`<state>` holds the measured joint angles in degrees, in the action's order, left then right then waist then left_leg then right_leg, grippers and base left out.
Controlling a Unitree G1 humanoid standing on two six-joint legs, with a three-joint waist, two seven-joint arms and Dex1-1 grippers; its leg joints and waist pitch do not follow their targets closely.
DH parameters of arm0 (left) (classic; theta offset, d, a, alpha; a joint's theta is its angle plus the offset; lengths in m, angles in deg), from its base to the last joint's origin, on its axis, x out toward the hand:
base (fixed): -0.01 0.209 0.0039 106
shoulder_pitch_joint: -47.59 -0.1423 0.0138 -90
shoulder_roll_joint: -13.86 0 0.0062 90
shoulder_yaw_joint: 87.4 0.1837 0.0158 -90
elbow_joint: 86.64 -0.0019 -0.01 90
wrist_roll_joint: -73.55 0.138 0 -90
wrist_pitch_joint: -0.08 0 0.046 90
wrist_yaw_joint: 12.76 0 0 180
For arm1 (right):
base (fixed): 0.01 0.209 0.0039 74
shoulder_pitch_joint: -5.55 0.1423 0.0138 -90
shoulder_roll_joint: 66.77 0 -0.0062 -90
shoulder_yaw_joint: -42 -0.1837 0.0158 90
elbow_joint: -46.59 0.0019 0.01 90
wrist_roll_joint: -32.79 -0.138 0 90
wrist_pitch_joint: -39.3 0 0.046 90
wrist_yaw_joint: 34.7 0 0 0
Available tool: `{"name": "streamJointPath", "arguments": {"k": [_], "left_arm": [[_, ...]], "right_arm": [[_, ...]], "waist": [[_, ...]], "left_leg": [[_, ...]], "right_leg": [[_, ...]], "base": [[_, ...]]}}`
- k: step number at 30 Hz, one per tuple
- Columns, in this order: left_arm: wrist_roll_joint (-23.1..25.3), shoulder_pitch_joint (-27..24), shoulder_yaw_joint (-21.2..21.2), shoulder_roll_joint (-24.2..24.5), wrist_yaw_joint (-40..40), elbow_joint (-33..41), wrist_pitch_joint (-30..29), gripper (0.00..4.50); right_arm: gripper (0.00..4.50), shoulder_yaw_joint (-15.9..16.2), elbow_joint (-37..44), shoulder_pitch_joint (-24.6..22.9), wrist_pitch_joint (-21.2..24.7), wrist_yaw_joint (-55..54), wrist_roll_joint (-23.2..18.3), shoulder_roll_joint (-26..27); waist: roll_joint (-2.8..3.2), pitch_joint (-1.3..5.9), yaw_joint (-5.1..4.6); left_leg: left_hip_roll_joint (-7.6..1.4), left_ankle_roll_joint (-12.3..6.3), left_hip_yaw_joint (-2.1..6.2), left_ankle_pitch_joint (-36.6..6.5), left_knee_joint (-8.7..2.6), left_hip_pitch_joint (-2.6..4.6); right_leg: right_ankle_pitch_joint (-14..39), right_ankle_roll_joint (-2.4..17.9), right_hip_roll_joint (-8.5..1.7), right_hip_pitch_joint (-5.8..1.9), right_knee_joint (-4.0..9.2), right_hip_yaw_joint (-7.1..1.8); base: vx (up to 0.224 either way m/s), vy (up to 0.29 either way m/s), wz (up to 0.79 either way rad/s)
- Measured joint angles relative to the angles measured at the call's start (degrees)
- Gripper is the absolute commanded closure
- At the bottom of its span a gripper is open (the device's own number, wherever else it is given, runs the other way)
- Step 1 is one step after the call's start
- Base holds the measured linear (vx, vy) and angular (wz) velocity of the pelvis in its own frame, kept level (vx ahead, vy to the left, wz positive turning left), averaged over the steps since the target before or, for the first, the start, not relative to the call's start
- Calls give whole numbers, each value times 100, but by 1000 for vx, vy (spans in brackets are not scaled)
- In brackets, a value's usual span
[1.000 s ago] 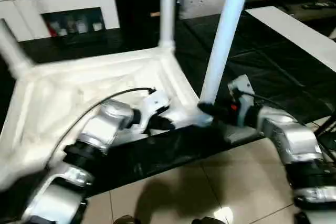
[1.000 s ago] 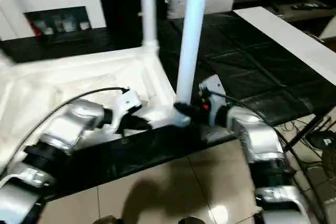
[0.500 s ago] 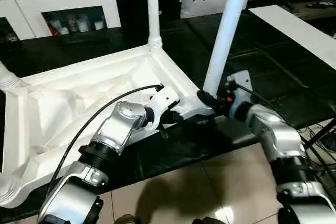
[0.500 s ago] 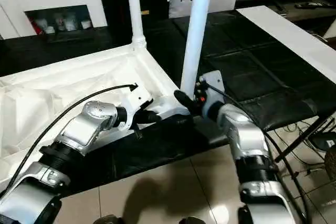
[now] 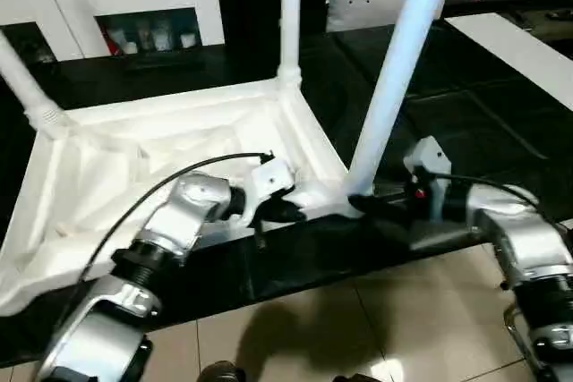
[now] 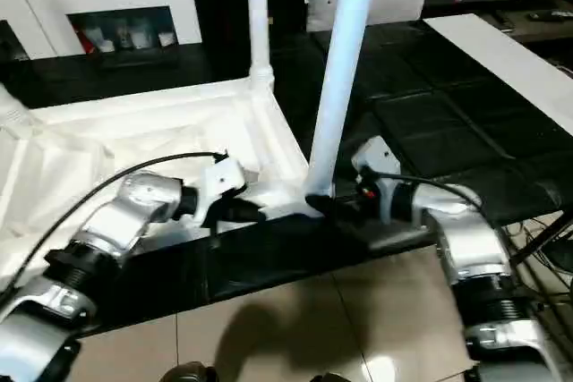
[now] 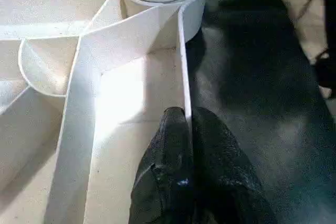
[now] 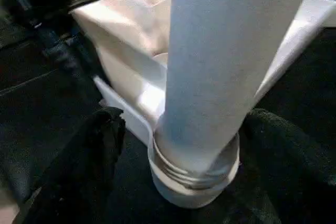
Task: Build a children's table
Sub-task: Rotate leg to tighten
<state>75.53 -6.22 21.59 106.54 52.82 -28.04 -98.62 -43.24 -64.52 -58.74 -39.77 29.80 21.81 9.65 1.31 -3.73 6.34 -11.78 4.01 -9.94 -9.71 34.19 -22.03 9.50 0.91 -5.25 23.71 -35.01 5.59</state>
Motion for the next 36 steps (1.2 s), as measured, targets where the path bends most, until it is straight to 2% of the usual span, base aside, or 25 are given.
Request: {"name": "streamJointPath", "arguments": {"k": [6, 7, 10, 12, 16, 18, 21, 23, 30, 33, 36], "left_arm": [[-20, -15, 184, 424, 976, 1, 518, 450], [-24, -15, 216, 453, 1101, 1, 573, 450], [-61, -14, 336, 500, 1318, 5, 739, 450], [-63, -13, 349, 504, 1368, 5, 766, 450], [-58, -13, 346, 504, 1382, 0, 791, 450], [-58, -12, 345, 500, 1390, -4, 794, 450], [-60, -12, 347, 495, 1448, -30, 849, 450], [-60, -12, 347, 498, 1452, -42, 880, 450], [-65, -12, 342, 481, 1519, -50, 865, 450], [-113, -12, 297, 365, 1395, -51, 533, 450], [-91, -10, 130, 260, 951, -37, 26, 450]], "right_arm": [[64, 226, 196, -71, 78, 994, -247, -350], [88, 257, 196, -75, 117, 1112, -279, -372], [98, 314, 197, -74, 260, 1373, -321, -395], [134, 355, 197, -74, 328, 1467, -360, -394], [145, 409, 260, -75, 489, 1635, -503, -403], [178, 444, 311, -78, 532, 1716, -546, -404], [186, 442, 316, -89, 600, 1730, -566, -424], [221, 439, 326, -96, 633, 1734, -576, -421], [252, 421, 469, -184, 775, 1697, -627, -431], [254, 270, 639, -371, 948, 1460, -686, -326], [255, 114, 679, -371, 1199, 727, -614, -39]], "waist": [[-3, 1, 125], [-3, 1, 152], [-5, 2, 192], [-5, 2, 193], [-6, 2, 192], [-7, 2, 195], [-7, 3, 204], [-7, 3, 205], [-7, 3, 212], [-5, 3, 222], [-6, 3, 172]], "left_leg": [[0, -1, 0, 0, 7, -1], [0, -1, 0, 0, 11, -1], [0, -1, 0, 0, 15, 0], [-1, -1, 0, 0, 18, 0], [-1, -2, 0, 0, 20, 0], [-2, -2, 1, 0, 20, 0], [-1, -2, 0, 0, 19, -1], [-1, -2, 0, 0, 19, 0], [-2, -2, 1, 0, 21, 1], [-1, -2, 1, 0, 21, 11], [-1, -1, 1, 3, 23, 23]], "right_leg": [[0, 0, -2, -5, 1, -1], [0, 0, -2, -6, 0, -2], [0, 1, -2, -11, -1, -3], [0, 1, -2, -12, -2, -3], [0, 1, -2, -12, -4, -3], [0, 0, -2, -12, -5, -2], [0, -1, -2, -13, -4, -3], [1, -1, -2, -12, -5, -2], [2, -3, -2, -17, -4, -2], [6, -10, -3, -28, -4, -3], [15, -25, -3, -31, -5, -2]], "base": [[0, 0, 0], [0, 0, 0], [0, 0, 0], [0, 0, 0], [0, 0, 0], [0, 0, 0], [0, 0, 0], [0, 0, 0], [0, 0, 0], [0, 0, 0], [0, 0, 0]]}}
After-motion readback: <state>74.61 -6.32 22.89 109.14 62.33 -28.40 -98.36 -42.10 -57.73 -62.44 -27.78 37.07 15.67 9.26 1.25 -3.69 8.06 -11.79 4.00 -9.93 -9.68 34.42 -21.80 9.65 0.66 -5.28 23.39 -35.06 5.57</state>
